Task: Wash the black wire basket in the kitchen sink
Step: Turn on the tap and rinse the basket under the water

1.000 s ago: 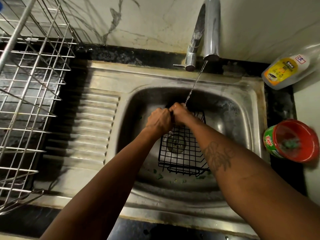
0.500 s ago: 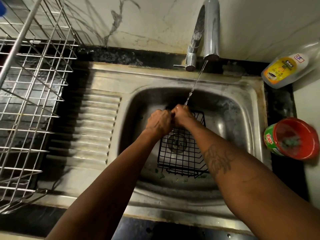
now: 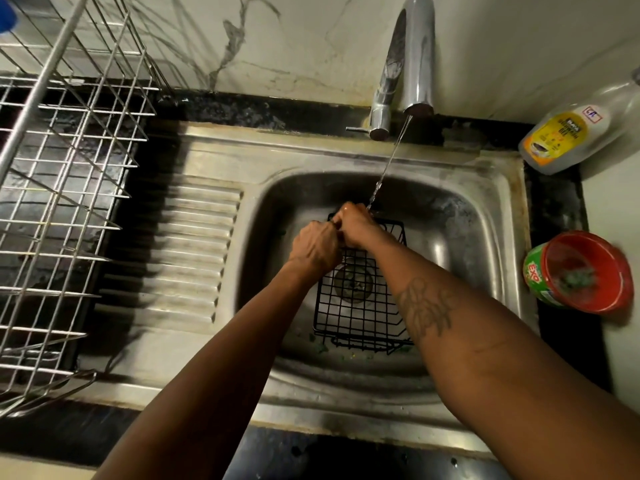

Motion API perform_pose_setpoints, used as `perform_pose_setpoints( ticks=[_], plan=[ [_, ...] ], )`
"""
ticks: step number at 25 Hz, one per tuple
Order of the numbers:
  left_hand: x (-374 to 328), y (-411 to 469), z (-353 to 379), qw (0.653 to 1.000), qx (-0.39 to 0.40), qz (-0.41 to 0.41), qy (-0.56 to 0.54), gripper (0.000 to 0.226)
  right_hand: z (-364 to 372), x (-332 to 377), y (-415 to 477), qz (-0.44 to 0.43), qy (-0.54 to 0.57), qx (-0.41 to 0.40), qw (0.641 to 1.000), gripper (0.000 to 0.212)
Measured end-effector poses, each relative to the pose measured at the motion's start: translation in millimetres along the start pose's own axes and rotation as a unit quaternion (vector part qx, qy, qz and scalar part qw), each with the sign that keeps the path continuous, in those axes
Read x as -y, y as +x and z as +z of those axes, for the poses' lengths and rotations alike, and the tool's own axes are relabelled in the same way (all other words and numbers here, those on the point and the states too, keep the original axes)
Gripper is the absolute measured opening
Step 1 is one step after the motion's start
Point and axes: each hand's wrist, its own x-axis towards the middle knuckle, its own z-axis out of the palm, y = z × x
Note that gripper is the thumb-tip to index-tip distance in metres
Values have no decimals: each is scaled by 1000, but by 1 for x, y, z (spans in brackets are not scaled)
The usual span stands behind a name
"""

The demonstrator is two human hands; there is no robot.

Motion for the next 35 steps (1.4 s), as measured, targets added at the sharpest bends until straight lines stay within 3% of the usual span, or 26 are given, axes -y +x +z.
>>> perform_pose_setpoints(
  ticks=[3,5,10,17,20,22,26,29,32,35],
  plan=[
    [9,-1,1,1000,-10,-6,-9,7,2,-15,-1,24,-28,33,999,23],
    [8,-5,1,1000,-13,-18,-11,13,2,-31,-8,66,-16,42,997,18],
    [6,-18,8,995,-64,-66,-46,33,-14,-27,-18,-40,-55,-114,991,7],
    [2,-33,30,989,-74,-75,-101,25,-11,-52,-33,-112,-5,-172,979,16],
    [3,-33,25,992,-76,-87,-60,31,-15,-53,-43,-86,-49,-270,958,23],
    [6,-25,14,992,-99,-75,18,29,-22,-50,-53,-16,-69,-309,948,28],
    [4,5,-10,993,-116,1,34,23,-15,-55,-51,80,-28,-261,962,25],
    [-9,20,-9,997,-43,63,20,18,-14,-56,-43,8,6,-227,974,22],
    [-7,24,0,998,-22,56,16,19,-14,-44,-40,-18,71,-205,976,23],
    [9,21,5,996,7,64,61,32,-5,-34,-36,-58,46,-171,982,28]
  ],
)
